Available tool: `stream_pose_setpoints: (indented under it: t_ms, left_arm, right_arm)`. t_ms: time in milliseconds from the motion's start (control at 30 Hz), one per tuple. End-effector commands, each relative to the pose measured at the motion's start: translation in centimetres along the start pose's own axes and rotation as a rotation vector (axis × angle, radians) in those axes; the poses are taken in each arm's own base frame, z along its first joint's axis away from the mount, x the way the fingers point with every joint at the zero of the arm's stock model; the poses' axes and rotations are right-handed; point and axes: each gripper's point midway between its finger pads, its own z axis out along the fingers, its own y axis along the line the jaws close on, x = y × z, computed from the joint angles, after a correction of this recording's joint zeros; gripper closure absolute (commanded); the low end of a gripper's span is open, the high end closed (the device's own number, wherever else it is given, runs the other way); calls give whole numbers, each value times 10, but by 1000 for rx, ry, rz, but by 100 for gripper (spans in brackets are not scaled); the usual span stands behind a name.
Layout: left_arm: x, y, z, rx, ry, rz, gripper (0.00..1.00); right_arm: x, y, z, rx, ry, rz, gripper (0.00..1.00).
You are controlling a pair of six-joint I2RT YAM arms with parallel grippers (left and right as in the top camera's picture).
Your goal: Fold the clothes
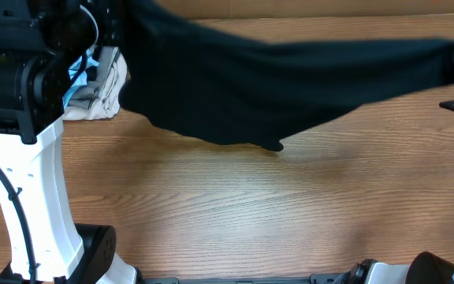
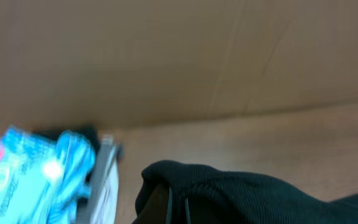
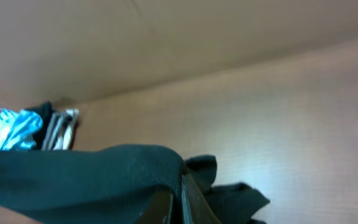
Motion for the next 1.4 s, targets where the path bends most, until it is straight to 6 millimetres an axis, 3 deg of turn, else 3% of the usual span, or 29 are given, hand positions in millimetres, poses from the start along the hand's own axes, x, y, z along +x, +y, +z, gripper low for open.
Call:
stream_pose_setpoints:
  t_ms: [0, 100, 300, 433, 567, 733, 800, 900, 1067, 1200, 1267, 1367]
  left_arm:
    - [-23, -9, -7, 53, -95, 49, 96]
    - [-21, -10, -6, 59, -84, 48, 96]
    - [19, -7, 8, 56, 84, 51, 96]
    - [53, -6, 30, 55, 235, 44, 96]
    - [84, -9, 59, 76, 371, 23, 96]
    - [131, -17, 96, 86, 562, 33, 96]
    - [157, -19, 109, 75, 667, 43, 96]
    - [176, -24, 121, 82, 738, 48, 96]
    - [191, -31, 133, 91, 787, 59, 96]
    - [193, -29, 135, 80, 790, 63, 96]
    - [192, -26, 135, 65, 790, 70, 96]
    - [192, -24, 135, 55, 789, 74, 96]
  right_arm:
    - [-17, 16, -9, -68, -75, -92, 96]
    - [-11, 15, 0, -76, -35, -76, 96]
    - [28, -1, 32, -33, 169, 20, 96]
    - [61, -6, 56, -43, 335, 97, 96]
    - [78, -10, 75, -48, 396, 140, 96]
    - [112, -34, 94, 30, 490, 204, 96]
    - [135, -44, 104, 49, 538, 248, 96]
    - [167, -59, 113, 110, 598, 318, 96]
    - [241, -87, 119, 276, 724, 488, 96]
    - [289, -90, 116, 326, 833, 589, 96]
    - [304, -89, 112, 332, 875, 610, 95]
    - [308, -87, 109, 328, 898, 606, 90]
